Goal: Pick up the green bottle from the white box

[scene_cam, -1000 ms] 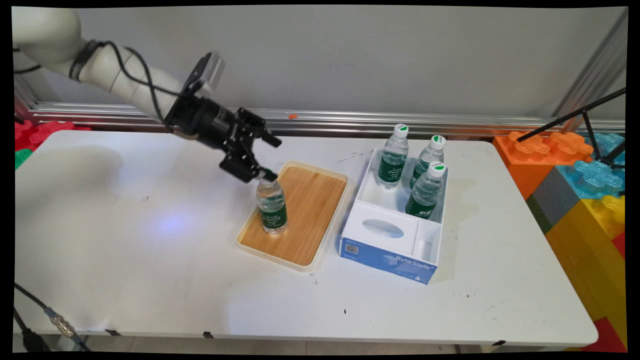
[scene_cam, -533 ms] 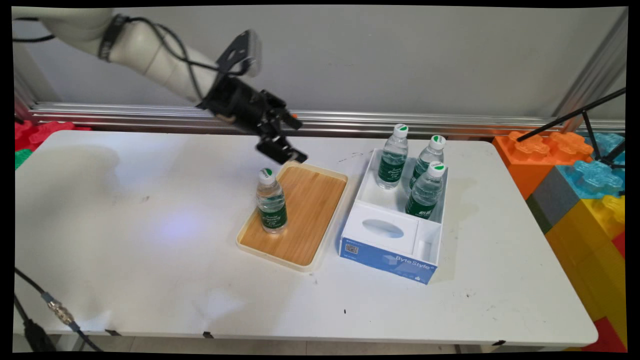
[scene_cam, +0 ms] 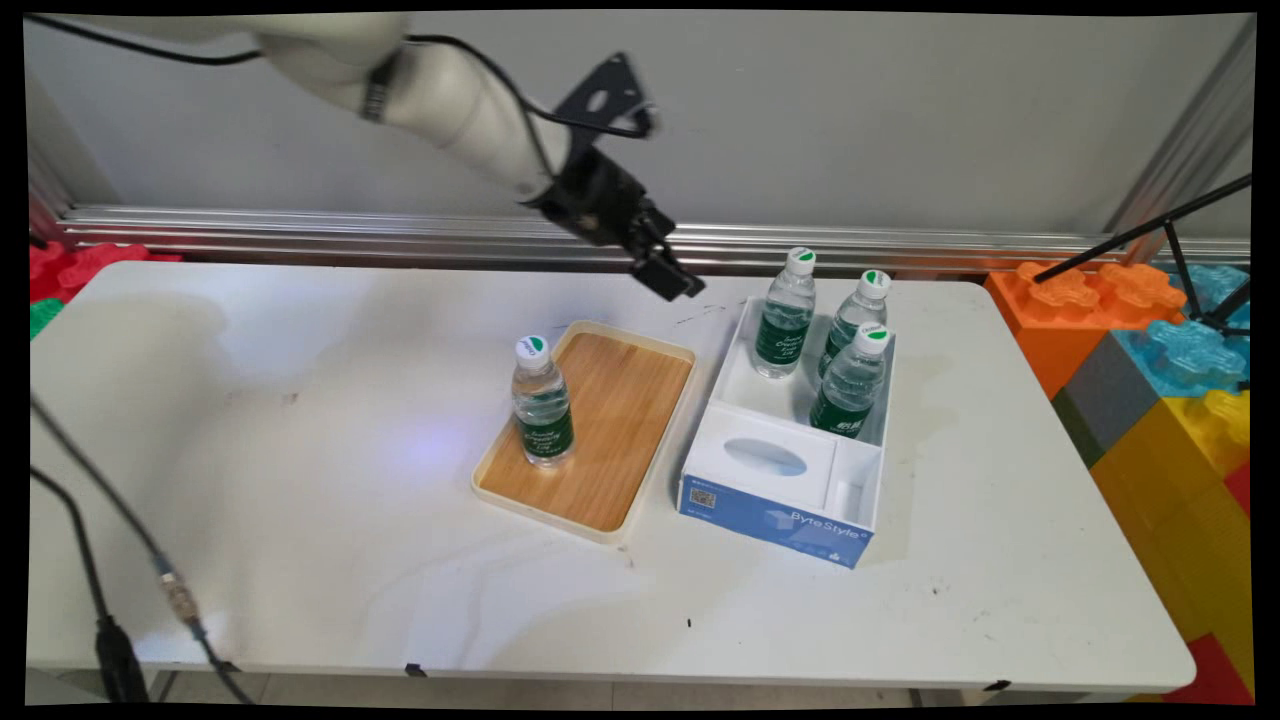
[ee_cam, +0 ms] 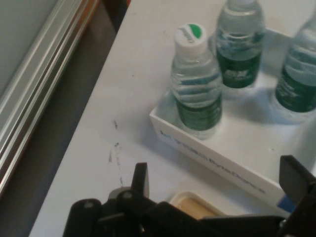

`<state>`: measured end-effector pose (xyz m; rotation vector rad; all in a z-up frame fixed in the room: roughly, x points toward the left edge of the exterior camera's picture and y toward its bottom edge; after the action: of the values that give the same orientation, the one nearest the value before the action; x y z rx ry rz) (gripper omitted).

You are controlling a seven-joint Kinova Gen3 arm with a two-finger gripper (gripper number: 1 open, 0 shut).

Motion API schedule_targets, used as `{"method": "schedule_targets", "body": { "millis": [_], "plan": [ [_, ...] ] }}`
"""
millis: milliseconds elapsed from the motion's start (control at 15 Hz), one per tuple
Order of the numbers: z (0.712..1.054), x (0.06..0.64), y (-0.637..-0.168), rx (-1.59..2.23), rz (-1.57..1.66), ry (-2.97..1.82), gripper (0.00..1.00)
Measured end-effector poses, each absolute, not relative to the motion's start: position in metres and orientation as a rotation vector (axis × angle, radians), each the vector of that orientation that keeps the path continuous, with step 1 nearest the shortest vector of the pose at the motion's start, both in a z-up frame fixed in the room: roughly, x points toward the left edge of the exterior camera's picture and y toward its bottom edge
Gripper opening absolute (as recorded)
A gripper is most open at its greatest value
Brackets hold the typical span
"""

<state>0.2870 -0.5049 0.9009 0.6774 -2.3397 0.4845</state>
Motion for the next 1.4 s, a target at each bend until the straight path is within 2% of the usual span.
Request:
{"method": "schedule_targets", "body": {
  "millis": [733, 1400],
  "plan": [
    [0.851, 0.217, -0.586, 0.715, 0.385, -2.386, 1.0],
    [0.824, 0.192, -0.622, 0.671, 0.298, -2.426, 1.0]
  ]
}}
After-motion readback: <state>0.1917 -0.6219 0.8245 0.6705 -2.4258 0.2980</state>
